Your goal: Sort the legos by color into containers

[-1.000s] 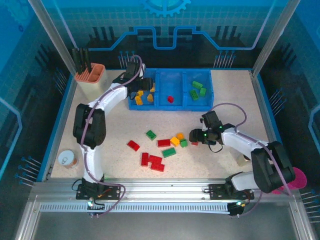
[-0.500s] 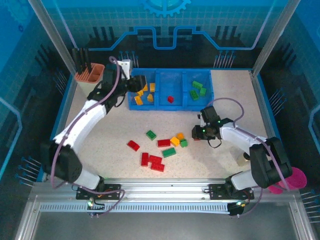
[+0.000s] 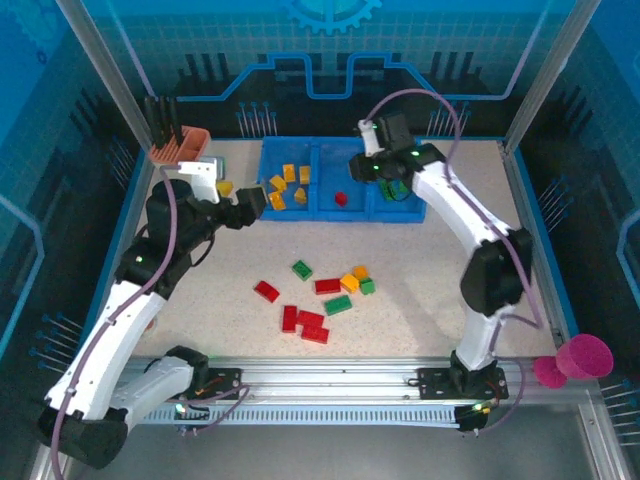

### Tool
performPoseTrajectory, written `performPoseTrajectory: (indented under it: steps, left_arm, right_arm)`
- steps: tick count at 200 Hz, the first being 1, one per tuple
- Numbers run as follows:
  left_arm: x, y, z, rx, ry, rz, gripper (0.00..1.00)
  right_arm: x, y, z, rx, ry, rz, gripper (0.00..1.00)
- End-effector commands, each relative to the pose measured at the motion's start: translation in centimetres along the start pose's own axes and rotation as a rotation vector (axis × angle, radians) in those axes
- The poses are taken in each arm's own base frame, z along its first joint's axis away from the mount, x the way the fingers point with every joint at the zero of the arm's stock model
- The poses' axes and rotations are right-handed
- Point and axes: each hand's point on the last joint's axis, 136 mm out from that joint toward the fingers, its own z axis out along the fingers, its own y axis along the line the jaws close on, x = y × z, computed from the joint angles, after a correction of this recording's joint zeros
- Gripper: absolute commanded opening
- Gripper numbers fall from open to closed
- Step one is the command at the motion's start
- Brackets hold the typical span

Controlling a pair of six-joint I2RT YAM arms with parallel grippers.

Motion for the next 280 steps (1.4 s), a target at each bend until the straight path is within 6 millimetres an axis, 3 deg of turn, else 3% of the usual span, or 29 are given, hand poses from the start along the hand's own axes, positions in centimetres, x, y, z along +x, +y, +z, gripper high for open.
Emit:
performPoseTrajectory:
  steps: [1,29,46,52,72,104,165,206,227,259,277,280]
  left_arm:
    - [3.0,2.6,-1.7,-0.125,0.092,0.051,0.88]
    - [4.2,4.0,-2.9,-0.18,0.076,0.089,0.92]
    - [4.7,4.2,-2.9,-0.185,0.1,0.09,0.92]
    - [4.8,4.3,-2.8,-0.19,0.11,0.094,0.92]
    - [5.3,4.7,-2.4,-0.198,0.136,0.111,0.93]
    - [5.6,4.9,-2.0,-0.202,0.143,0.121,0.93]
    - [6.1,5.3,-1.5,-0.212,0.154,0.119,0.94]
    - [6.0,5.8,-1.5,-0.237,0.153,0.12,0.95]
    - [6.0,5.9,-1.5,-0.244,0.152,0.118,0.95]
    - [5.8,5.7,-1.5,-0.235,0.143,0.115,0.96]
    - [5.7,5.7,-1.6,-0.234,0.134,0.118,0.96]
    - [5.6,5.7,-1.7,-0.234,0.132,0.117,0.96]
  right_arm:
    - [0.9,1.6,4.4,0.0,0.073,-0.126,0.31]
    - [0.8,1.9,9.4,0.007,0.102,-0.152,0.31]
    - [1.0,1.7,11.2,0.009,0.115,-0.161,0.31]
    - [2.0,1.6,12.7,0.012,0.144,-0.165,0.31]
    - [2.5,0.9,14.6,0.038,0.17,-0.176,0.31]
    - [2.4,-0.1,16.4,0.064,0.174,-0.174,0.32]
    - [2.1,-0.6,17.8,0.052,0.163,-0.153,0.4]
    - [1.8,-0.8,17.6,0.056,0.155,-0.157,0.53]
    - [0.7,-0.6,16.4,0.05,0.134,-0.166,0.56]
    - [-1.6,0.5,12.1,0.033,0.076,-0.207,0.59]
    - [-1.7,1.4,9.5,0.01,0.071,-0.219,0.61]
    - [-2.4,1.6,8.1,0.009,0.049,-0.218,0.62]
